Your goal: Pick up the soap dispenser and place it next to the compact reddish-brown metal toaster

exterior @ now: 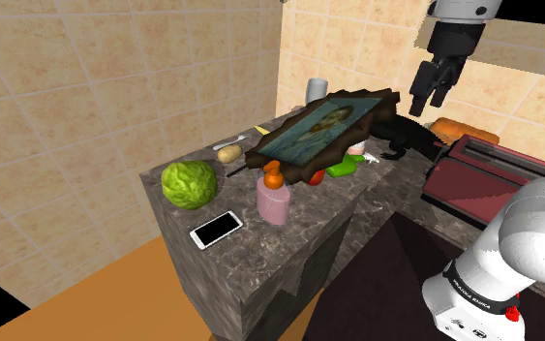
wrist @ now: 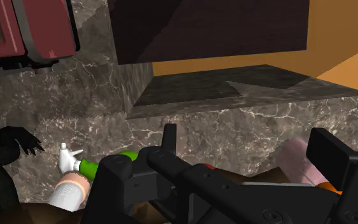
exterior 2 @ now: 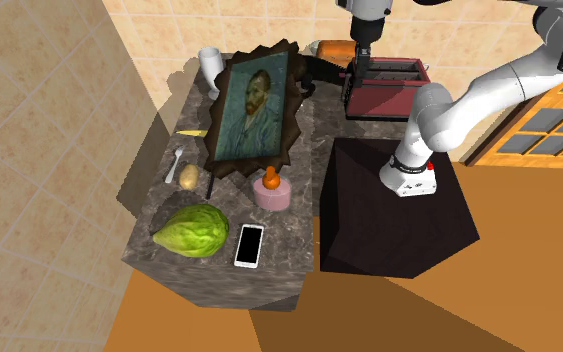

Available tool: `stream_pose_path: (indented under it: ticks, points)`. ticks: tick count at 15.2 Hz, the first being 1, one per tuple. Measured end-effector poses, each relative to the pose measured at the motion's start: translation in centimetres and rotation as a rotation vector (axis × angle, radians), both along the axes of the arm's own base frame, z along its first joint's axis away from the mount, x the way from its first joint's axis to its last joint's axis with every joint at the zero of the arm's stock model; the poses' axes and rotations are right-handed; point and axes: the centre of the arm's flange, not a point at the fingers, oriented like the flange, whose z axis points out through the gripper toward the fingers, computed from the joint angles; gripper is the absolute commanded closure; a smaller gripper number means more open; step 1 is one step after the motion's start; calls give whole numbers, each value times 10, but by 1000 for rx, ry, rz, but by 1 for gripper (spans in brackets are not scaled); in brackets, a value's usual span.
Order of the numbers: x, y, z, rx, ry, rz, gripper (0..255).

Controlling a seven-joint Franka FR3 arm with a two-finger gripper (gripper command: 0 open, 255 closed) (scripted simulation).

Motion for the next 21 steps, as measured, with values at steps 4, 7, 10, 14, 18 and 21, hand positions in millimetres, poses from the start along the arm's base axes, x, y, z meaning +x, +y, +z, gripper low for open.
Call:
stream_pose_path:
  ticks: [4, 7, 10, 14, 18, 21]
  points:
    - [11, 16, -16, -3, -4, 6, 0]
    - [33, 37, -40, -7, -9, 13, 0]
    - [55, 63, -66, -10, -16, 21, 0]
    - [79, 94, -101, -15, -25, 32, 0]
    - [104, 126, -131, -20, -34, 41, 0]
    - [122, 151, -157, -24, -41, 49, 0]
